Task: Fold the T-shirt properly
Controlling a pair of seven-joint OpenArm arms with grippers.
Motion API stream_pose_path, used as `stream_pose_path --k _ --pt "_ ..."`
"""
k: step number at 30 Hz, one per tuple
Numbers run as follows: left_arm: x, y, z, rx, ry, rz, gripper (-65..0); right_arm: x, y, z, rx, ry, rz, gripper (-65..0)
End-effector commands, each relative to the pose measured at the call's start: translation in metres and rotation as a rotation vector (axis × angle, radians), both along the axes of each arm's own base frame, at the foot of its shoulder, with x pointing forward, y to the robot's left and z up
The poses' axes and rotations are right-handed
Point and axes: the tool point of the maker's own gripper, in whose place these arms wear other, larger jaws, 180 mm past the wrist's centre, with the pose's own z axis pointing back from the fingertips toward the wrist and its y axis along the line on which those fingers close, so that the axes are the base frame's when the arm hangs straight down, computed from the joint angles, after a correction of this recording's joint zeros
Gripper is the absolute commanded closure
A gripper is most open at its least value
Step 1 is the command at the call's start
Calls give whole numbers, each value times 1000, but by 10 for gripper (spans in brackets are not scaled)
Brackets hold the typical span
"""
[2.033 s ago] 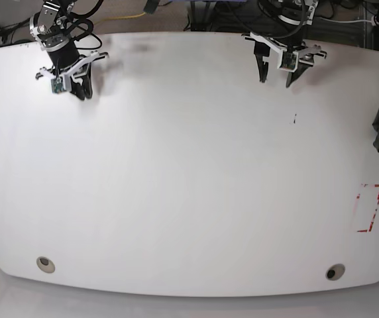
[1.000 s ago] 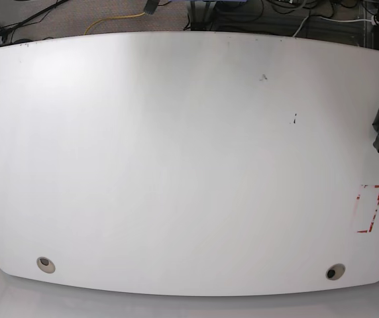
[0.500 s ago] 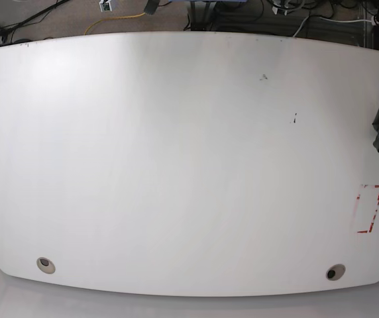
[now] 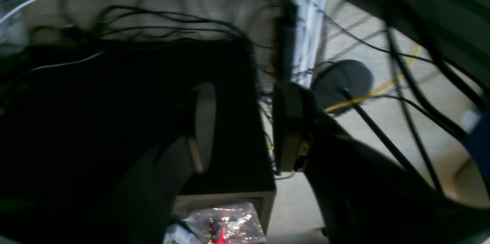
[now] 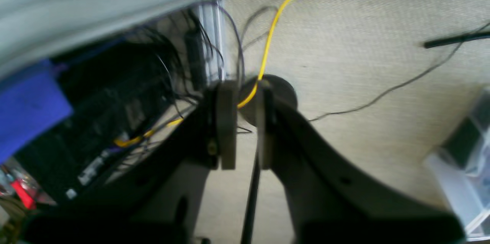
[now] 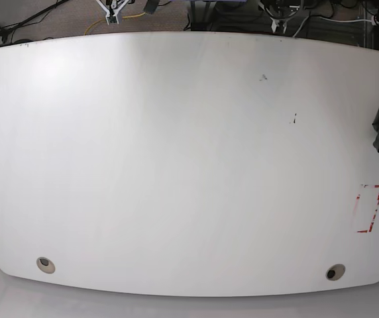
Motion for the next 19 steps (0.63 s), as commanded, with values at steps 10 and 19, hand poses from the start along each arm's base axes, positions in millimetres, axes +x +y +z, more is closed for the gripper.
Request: stream_pose_path --k 10,19 --pt "-7 -14 -1 -20 12 -3 -218 -1 -2 0 -7 2 25 -86" --pt "-11 -15 -1 -22 20 -3 -218 -1 1 0 3 2 26 -87"
